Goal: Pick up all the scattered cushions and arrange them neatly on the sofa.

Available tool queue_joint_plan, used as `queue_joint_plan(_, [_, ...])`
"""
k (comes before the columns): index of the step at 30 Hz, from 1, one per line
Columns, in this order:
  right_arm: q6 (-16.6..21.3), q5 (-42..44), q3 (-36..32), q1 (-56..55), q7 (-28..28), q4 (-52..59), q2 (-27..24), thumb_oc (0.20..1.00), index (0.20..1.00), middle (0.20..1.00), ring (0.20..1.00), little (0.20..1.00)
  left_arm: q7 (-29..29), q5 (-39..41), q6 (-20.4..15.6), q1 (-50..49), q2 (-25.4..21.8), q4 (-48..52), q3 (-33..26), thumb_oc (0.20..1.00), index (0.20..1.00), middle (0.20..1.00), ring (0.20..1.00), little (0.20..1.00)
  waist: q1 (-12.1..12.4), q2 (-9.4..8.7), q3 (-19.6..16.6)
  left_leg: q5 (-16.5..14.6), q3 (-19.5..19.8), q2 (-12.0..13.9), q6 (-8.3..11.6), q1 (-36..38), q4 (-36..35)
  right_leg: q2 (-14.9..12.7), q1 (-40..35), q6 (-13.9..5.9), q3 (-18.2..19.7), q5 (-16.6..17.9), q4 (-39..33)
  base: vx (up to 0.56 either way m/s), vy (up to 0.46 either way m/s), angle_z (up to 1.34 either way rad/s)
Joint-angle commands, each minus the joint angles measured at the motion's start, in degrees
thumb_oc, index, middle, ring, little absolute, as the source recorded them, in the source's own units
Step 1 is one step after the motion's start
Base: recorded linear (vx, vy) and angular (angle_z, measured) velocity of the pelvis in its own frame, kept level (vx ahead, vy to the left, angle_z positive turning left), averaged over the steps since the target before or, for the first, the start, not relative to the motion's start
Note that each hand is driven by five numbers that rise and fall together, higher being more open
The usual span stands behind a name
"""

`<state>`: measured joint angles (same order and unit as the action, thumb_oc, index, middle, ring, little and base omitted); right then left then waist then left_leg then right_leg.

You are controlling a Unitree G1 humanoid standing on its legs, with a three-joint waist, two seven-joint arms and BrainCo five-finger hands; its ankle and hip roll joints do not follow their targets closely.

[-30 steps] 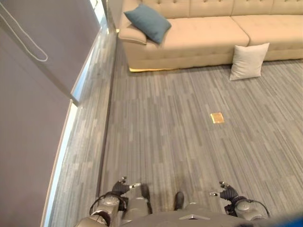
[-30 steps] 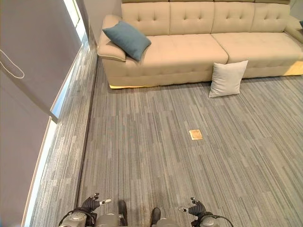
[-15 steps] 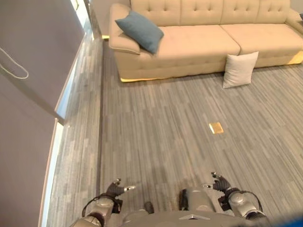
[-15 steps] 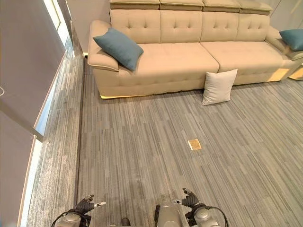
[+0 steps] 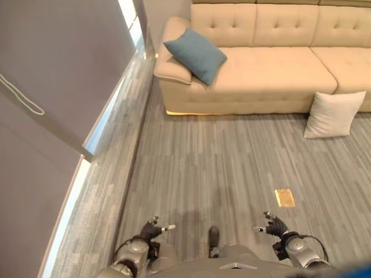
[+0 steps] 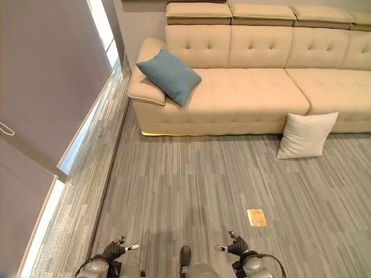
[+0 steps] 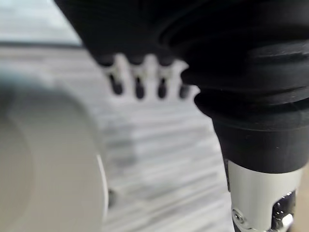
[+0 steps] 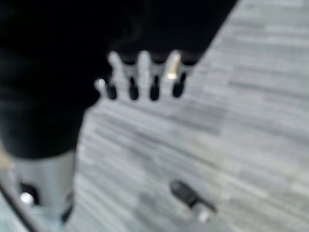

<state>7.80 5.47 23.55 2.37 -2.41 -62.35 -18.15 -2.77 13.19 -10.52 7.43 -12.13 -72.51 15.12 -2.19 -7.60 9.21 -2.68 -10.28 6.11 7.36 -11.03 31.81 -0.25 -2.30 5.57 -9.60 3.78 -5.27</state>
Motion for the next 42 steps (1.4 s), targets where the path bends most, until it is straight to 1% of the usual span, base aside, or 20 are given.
queue_joint_plan(1, [0.9, 1.0, 0.1, 0.0, -0.3, 1.0, -2.2, 1.0, 1.0, 1.0, 1.0, 1.0, -0.3, 0.6, -0.8, 0.4, -1.6, 1.0, 1.1, 1.0, 1.0, 1.0, 1.0, 1.0, -0.6, 0.69, 1.1, 4.3, -1.2, -1.2, -4.15, 2.0, -16.9, -2.5, -3.3, -7.62, 2.8, -6.4, 3.1, 0.39, 0.096, -0.09])
queue_joint_plan(3, [0.9, 0.8, 0.2, 0.2, -0.4, 0.9, -2.3, 1.0, 1.0, 1.0, 1.0, 1.0, -0.3, 0.8, -0.8, 0.0, -1.7, 1.0, 0.8, 1.0, 1.0, 1.0, 1.0, 1.0, 0.1, 0.96, 1.2, 5.1, -0.2, -1.7, -4.14, 2.2, -21.8, -2.3, -4.5, -8.02, 3.2, -7.3, 3.0, 0.32, 0.088, -0.09])
queue_joint_plan(4, [1.0, 0.3, 0.3, 0.7, -0.6, 0.4, -2.4, 1.0, 1.0, 1.0, 1.0, 1.0, -0.5, 0.9, -0.8, -0.3, -1.6, 0.7, 0.6, 1.0, 1.0, 1.0, 1.0, 1.0, 1.0, 1.61, 1.1, 8.6, 0.8, -0.9, -3.35, 0.1, -26.3, -1.5, -6.5, -8.36, 3.5, -8.8, 2.9, 0.36, 0.103, -0.23])
queue_joint_plan(5, [1.0, 0.2, 0.2, 0.7, -0.6, 0.3, -2.3, 1.0, 1.0, 1.0, 1.0, 1.0, -0.4, 1.2, -0.8, -0.3, -1.7, 0.5, 0.5, 1.0, 1.0, 1.0, 1.0, 1.0, 0.9, 1.68, 1.1, 9.0, -0.5, -0.6, -3.2, 0.0, -26.9, -1.5, -7.3, -8.5, 3.5, -9.2, 3.1, 0.5, 0.159, -0.31])
queue_joint_plan(9, [1.0, -0.6, -0.1, 0.0, 0.1, 0.1, -1.6, 1.0, 1.0, 1.0, 1.0, 1.0, 0.1, 0.5, -0.3, -1.7, -1.9, -0.6, -0.7, 1.0, 1.0, 1.0, 1.0, 1.0, 1.2, 1.22, -1.0, 7.4, -1.7, -2.8, -4.85, 2.4, -28.1, -3.3, -7.9, -10.16, 3.9, -9.4, 7.4, 0.4, 0.176, -0.27])
queue_joint_plan(12, [0.7, -1.0, 0.0, 0.3, 0.4, 0.1, -1.3, 1.0, 1.0, 1.0, 1.0, 1.0, 0.1, -0.1, -0.3, -1.7, -2.2, -0.6, -0.6, 1.0, 1.0, 1.0, 1.0, 1.0, 1.6, 0.48, -1.1, 5.1, -2.6, -4.9, -6.78, 3.8, -27.1, -5.3, -6.7, -12.32, 4.2, -6.9, 13.8, 0.25, 0.163, -0.2])
queue_joint_plan(13, [0.6, -1.2, 0.0, 0.5, 0.6, 0.7, -1.0, 1.0, 1.0, 1.0, 1.0, 1.0, 0.2, -0.6, 0.0, -1.8, -2.6, -0.5, -0.6, 1.0, 1.0, 1.0, 1.0, 1.0, 1.7, 0.32, -0.9, 3.2, -2.6, -6.6, -8.42, 6.4, -27.0, -7.1, -3.1, -13.91, 4.8, -1.6, 22.7, 0.37, 0.257, 0.01])
queue_joint_plan(15, [0.7, -1.0, 0.1, 0.7, 0.6, 1.4, -1.0, 1.0, 1.0, 1.0, 1.0, 1.0, 0.2, -0.7, 0.1, -1.6, -3.0, 0.0, -0.6, 1.0, 1.0, 1.0, 1.0, 1.0, 1.1, 1.09, -0.2, 1.6, -1.9, -7.3, -10.06, 9.0, -27.3, -7.0, 0.9, -14.14, 6.0, 2.6, 31.4, 0.33, 0.2, -0.04])
queue_joint_plan(18, [0.9, -0.8, 0.0, 0.8, 0.5, 3.1, -1.1, 1.0, 1.0, 1.0, 1.0, 1.0, 0.2, 0.0, 0.2, -1.6, -3.5, 0.0, -1.0, 1.0, 1.0, 1.0, 1.0, 1.0, 0.3, 2.58, 0.5, 0.0, -1.2, -7.4, -10.76, 13.5, -29.1, -7.1, 7.0, -13.62, 3.3, 2.4, 36.1, 0.34, 0.108, 0.25])
queue_joint_plan(21, [1.0, -0.7, 0.4, 1.1, 0.7, 4.1, -1.5, 1.0, 1.0, 1.0, 1.0, 1.0, 0.4, -0.3, 0.1, -1.6, -3.4, -0.2, -0.9, 1.0, 1.0, 1.0, 1.0, 1.0, -1.4, 3.09, 1.0, -1.3, 0.2, -7.9, -10.11, 17.3, -30.0, -6.6, 10.7, -12.83, -0.2, -0.6, 27.5, 0.38, -0.018, 0.12])
queue_joint_plan(23, [1.0, -0.7, 0.5, 1.2, 0.7, 4.2, -1.6, 1.0, 1.0, 1.0, 1.0, 1.0, 0.4, -0.7, 0.1, -1.5, -3.3, -0.4, -0.7, 1.0, 1.0, 1.0, 1.0, 1.0, -2.3, 3.0, 1.2, -1.7, 1.0, -8.5, -9.81, 19.0, -30.0, -5.9, 12.4, -12.63, -0.9, 0.0, 22.0, 0.35, -0.076, 0.33])
queue_joint_plan(25, [0.8, -1.0, 0.4, 1.5, 0.8, 5.6, -2.1, 1.0, 1.0, 1.0, 1.0, 1.0, 0.3, -1.2, -0.1, -0.6, -2.9, -0.5, -0.8, 1.0, 1.0, 1.0, 1.0, 1.0, -4.2, 2.83, 1.8, -3.9, 2.6, -8.9, -8.73, 22.3, -30.2, -5.2, 14.1, -13.79, -0.9, 1.8, 8.5, 0.48, -0.126, 0.46])
queue_joint_plan(27, [0.6, -1.6, 0.3, 1.5, 0.9, 6.4, -2.4, 1.0, 1.0, 1.0, 1.0, 1.0, 0.4, -1.6, -0.2, -0.4, -2.7, -0.8, -0.9, 1.0, 1.0, 1.0, 1.0, 1.0, -5.1, 2.92, 1.8, -4.6, 3.4, -8.9, -8.17, 24.0, -29.6, -4.9, 15.6, -14.34, -1.0, 2.9, 6.7, 0.4, -0.118, 0.23])
queue_joint_plan(29, [0.4, -2.0, 0.4, 0.4, 1.5, 6.0, -3.0, 1.0, 1.0, 1.0, 1.0, 1.0, 1.1, -2.6, -0.2, -0.9, -2.2, -1.3, -0.5, 1.0, 1.0, 1.0, 1.0, 1.0, -5.6, 2.63, 0.8, -5.4, 4.9, -9.0, -6.8, 25.7, -26.5, -4.5, 13.4, -12.69, 0.4, 3.2, 6.9, 0.52, -0.216, 0.22])
queue_joint_plan(32, [0.6, -1.5, -0.3, -0.7, 2.0, 5.7, -3.4, 1.0, 1.0, 1.0, 1.0, 1.0, 1.2, -2.6, -0.2, -1.1, -1.9, -1.4, 0.2, 1.0, 1.0, 1.0, 1.0, 1.0, -6.1, 2.43, 0.2, 3.4, 3.2, -5.5, -1.68, 22.4, -14.4, -3.5, 9.2, -9.87, -0.3, 2.5, 7.7, 0.35, -0.232, 0.63])
queue_joint_plan(33, [0.6, -1.5, -0.3, -0.7, 2.0, 5.7, -3.3, 1.0, 1.0, 1.0, 1.0, 1.0, 1.2, -2.6, -0.2, -1.1, -1.9, -1.4, 0.2, 1.0, 1.0, 1.0, 1.0, 1.0, -6.1, 2.42, 0.2, 3.5, 3.3, -5.5, -1.68, 22.3, -14.4, -3.5, 9.3, -9.87, -0.3, 2.5, 7.7, 0.2, -0.203, 0.65])
queue_joint_plan(35, [0.6, 0.0, -0.1, -0.4, 1.5, 4.9, -3.6, 1.0, 1.0, 1.0, 1.0, 1.0, 1.0, -0.9, -0.1, -0.3, -2.1, 0.3, 0.5, 1.0, 1.0, 1.0, 1.0, 1.0, -4.9, 0.56, 0.8, 9.8, 0.3, -2.4, 0.18, 15.6, 0.3, -2.9, 4.5, -6.94, -0.6, -0.1, 6.7, 0.26, -0.257, -0.01])
queue_joint_plan(37, [0.5, 0.6, 0.2, -0.3, 1.5, 3.6, -3.3, 1.0, 1.0, 1.0, 1.0, 1.0, 1.0, 0.0, -0.1, 0.4, -2.1, 0.8, 0.9, 1.0, 1.0, 1.0, 1.0, 1.0, -3.8, -0.38, 1.0, 8.9, -3.3, -0.1, -0.54, 11.4, 2.8, -2.8, 1.7, -6.11, -0.8, -1.6, 6.1, 0.34, -0.205, -0.33])
queue_joint_plan(40, [0.6, 0.9, 0.2, -0.7, 1.4, 3.8, -3.3, 1.0, 1.0, 1.0, 1.0, 1.0, 1.0, 0.3, -0.2, 0.1, -2.2, 1.2, 1.0, 1.0, 1.0, 1.0, 1.0, 1.0, -2.7, -0.79, 0.8, 6.5, -5.0, 0.3, -1.79, 8.1, -0.6, -2.5, -1.0, -6.2, -0.3, -3.3, 5.4, 0.34, -0.064, -0.11])
queue_joint_plan(42, [0.7, 0.5, 0.0, -1.2, 1.0, 2.9, -3.2, 1.0, 1.0, 1.0, 1.0, 1.0, 0.6, 0.1, -0.2, -0.8, -2.0, 1.1, 0.9, 1.0, 1.0, 1.0, 1.0, 1.0, -2.0, -0.34, 0.7, 4.4, -5.1, 0.2, -3.18, 6.0, -12.4, -2.0, -3.6, -7.28, 0.8, -5.6, 5.0, 0.39, 0.07, -0.23])
